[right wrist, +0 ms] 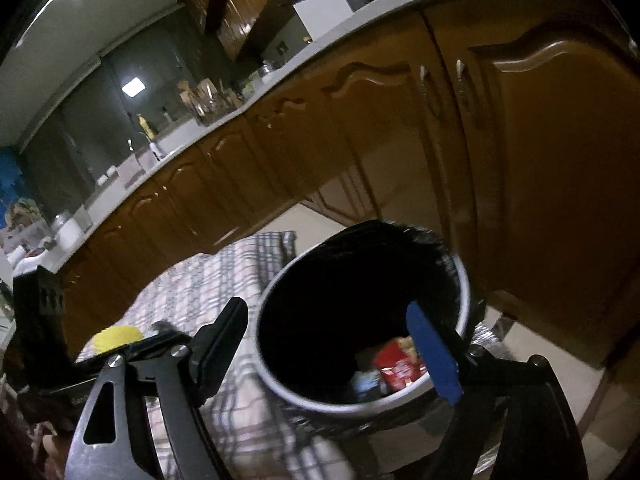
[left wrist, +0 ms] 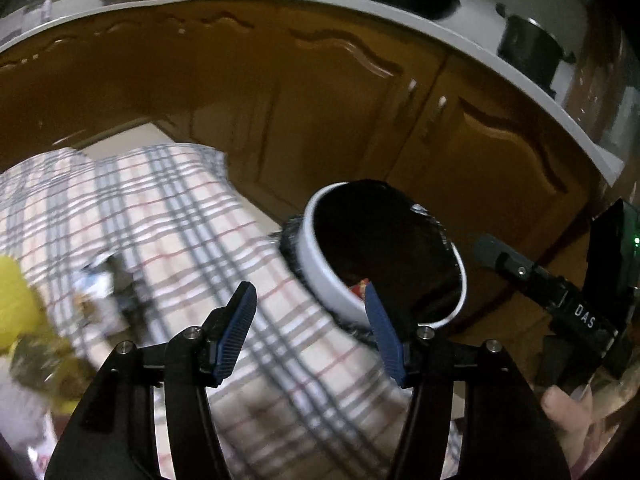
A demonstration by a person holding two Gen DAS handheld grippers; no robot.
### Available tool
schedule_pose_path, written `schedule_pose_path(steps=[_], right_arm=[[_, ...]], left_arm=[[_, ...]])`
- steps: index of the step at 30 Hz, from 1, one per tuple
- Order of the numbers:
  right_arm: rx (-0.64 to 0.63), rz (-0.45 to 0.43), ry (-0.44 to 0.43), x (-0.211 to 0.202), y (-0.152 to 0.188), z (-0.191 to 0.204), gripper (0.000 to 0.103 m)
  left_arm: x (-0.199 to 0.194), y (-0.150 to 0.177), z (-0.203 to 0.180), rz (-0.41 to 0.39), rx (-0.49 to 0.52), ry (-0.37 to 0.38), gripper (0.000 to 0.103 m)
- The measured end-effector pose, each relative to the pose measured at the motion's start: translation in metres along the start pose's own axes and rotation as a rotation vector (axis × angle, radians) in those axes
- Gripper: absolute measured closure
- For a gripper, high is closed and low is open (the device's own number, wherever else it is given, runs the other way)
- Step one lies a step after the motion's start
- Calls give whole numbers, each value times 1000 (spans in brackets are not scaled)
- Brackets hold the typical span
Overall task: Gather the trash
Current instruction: 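Carry both items over the bin and open both tools to release them, then move both open tools back over the table toward the yellow foam net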
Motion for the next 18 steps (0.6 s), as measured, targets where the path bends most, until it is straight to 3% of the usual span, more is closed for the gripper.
schedule_pose_path(steps=[18], right_arm=[[-47,73,-95,3,56,64,20]], left_arm=[[-87,50,68,-85,-118,-115,46]])
Point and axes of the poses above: each gripper's, at about its wrist camera, not at the fingertips, and x roughly the way its jaws point, z to its left, y to its underside, the point moved 3 cm from there along x, roughly the way its jaws point, and after that the axes turned 10 degrees about x, right-handed, at the moved point
